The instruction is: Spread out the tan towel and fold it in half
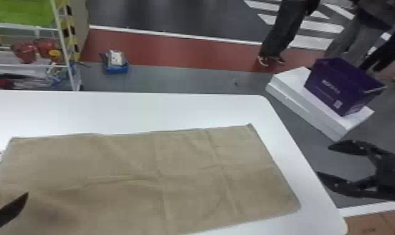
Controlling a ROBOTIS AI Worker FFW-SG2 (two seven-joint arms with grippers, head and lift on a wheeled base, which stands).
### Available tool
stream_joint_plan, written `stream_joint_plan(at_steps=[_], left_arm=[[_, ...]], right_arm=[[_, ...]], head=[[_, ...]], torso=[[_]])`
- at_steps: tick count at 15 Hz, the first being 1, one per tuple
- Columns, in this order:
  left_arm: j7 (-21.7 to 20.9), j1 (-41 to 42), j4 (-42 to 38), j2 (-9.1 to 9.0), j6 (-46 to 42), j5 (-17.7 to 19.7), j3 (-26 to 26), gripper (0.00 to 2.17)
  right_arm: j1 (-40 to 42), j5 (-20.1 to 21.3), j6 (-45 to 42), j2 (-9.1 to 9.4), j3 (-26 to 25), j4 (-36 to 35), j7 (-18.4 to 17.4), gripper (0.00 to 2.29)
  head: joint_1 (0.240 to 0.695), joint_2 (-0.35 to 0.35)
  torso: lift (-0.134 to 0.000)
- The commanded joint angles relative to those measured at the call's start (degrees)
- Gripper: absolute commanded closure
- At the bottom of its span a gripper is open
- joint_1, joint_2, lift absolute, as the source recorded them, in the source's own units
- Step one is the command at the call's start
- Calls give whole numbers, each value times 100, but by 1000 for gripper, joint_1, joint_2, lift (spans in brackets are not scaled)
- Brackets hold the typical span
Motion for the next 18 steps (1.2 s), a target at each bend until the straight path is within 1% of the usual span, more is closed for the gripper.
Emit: stream_joint_plan(at_steps=[1, 2, 3, 4, 5, 6, 7, 8, 9, 10, 11, 12, 13, 14, 15, 16, 17, 18], left_arm=[[-35, -275, 38, -60, 239, 460, 174, 26], [-79, -416, 82, -77, 503, 662, 262, 26], [-70, -583, 143, -77, 872, 864, 332, 26], [-26, -706, 275, -95, 960, 1137, 437, 26], [35, -820, 425, -121, 1066, 1330, 508, 26], [150, -961, 600, -130, 1171, 1515, 578, 26], [396, -1049, 785, -139, 1189, 1743, 604, 26], [651, -1110, 934, -139, 1224, 1919, 613, 29], [835, -1233, 1128, -130, 1259, 2130, 631, 22], [844, -1418, 1347, -121, 1312, 2139, 640, 19], [844, -1620, 1471, -86, 1681, 2086, 631, 26], [835, -1884, 1629, -95, 2208, 2095, 631, 53], [861, -2112, 1761, -77, 2735, 2025, 587, 147], [870, -2314, 1901, -69, 3140, 1778, 508, 211], [905, -2473, 1980, -51, 3509, 1541, 358, 211], [914, -2613, 2077, 19, 3913, 1330, 174, 211], [888, -2754, 2200, 133, 4247, 1190, 7, 211], [861, -2947, 2411, 257, 4476, 1093, -134, 215]], right_arm=[[-533, -672, 2467, 126, 60, -114, 36, 29], [-726, -760, 3082, 170, 148, -193, -114, 29], [-902, -777, 3487, 293, 227, -280, -466, 29], [-1060, -768, 3786, 416, 315, -395, -738, 29], [-1166, -724, 4102, 434, 430, -491, -879, 29], [-1245, -751, 4612, 487, 535, -571, -1266, 29], [-1324, -707, 4928, 504, 684, -667, -1529, 29], [-1368, -707, 5086, 583, 720, -694, -1749, 33], [-1412, -672, 5139, 645, 834, -720, -1881, 33], [-1447, -672, 5192, 671, 904, -720, -2065, 33], [-1526, -672, 5438, 697, 974, -720, -2285, 36], [-1640, -724, 5491, 724, 1001, -676, -2470, 36], [-1728, -768, 5473, 803, 1010, -579, -2725, 36], [-1834, -777, 5420, 838, 1027, -465, -2821, 36], [-1983, -786, 5420, 873, 1045, -324, -2953, 36], [-2115, -777, 5368, 873, 1054, -175, -3050, 36], [-2238, -786, 5368, 873, 1054, -43, -3155, 36], [-2423, -733, 5350, 873, 1062, 124, -3182, 36]], head=[[695, -251], [695, -244], [695, -235], [695, -222], [695, -193], [695, -179], [695, -161], [695, -145], [695, -133], [695, -119], [695, -104], [695, -87], [695, -80], [695, -75], [695, -71], [695, -68], [695, -67], [695, -71]], torso=[[-134], [-134], [-134], [-134], [-134], [-134], [-134], [-134], [-134], [-134], [-134], [-134], [-134], [-134], [-134], [-134], [-134], [-134]])
